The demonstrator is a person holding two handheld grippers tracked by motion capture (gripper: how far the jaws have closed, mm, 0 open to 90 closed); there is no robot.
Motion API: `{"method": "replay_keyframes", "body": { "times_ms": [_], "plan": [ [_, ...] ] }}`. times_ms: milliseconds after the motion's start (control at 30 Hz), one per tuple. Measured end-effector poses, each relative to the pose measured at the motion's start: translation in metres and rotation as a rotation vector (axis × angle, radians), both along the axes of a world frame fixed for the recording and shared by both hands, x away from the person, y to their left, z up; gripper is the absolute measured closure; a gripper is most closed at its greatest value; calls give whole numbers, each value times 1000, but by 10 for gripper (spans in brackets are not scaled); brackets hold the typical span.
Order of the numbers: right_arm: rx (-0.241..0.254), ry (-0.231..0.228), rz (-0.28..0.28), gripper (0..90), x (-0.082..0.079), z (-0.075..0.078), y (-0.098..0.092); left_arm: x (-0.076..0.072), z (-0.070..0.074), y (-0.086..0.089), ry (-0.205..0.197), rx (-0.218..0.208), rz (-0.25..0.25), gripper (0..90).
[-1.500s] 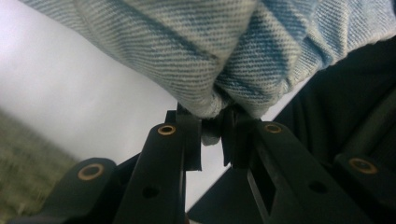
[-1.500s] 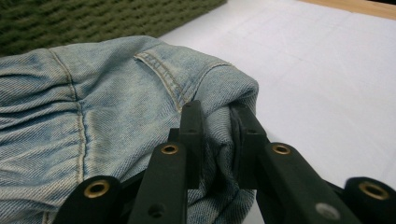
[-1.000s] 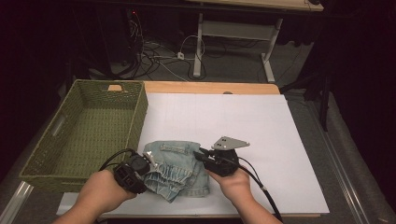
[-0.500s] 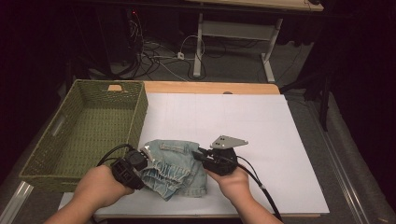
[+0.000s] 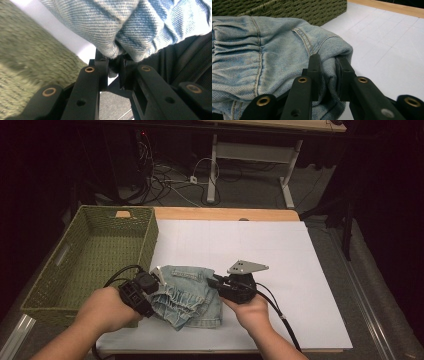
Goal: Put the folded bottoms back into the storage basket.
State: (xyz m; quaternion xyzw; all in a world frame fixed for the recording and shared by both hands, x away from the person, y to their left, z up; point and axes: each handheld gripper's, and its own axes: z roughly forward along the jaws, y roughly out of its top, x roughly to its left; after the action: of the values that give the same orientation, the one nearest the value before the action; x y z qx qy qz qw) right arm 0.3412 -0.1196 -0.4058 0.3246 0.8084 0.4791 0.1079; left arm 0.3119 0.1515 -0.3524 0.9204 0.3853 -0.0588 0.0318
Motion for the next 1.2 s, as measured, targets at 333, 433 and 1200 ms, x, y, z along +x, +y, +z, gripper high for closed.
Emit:
{"method": "replay_keyframes", "body": {
  "times_ms": [333, 433, 1200],
  "plan": [
    [21, -5, 0, 772, 5, 14, 4, 8, 19, 2, -1, 30, -18, 783],
    [31, -8, 6, 769, 7, 19, 5, 10, 26, 5, 2, 32, -16, 782],
    [48, -46, 42, 769, 13, 55, 37, 13, 62, 43, -10, 37, -15, 783]
  ]
}}
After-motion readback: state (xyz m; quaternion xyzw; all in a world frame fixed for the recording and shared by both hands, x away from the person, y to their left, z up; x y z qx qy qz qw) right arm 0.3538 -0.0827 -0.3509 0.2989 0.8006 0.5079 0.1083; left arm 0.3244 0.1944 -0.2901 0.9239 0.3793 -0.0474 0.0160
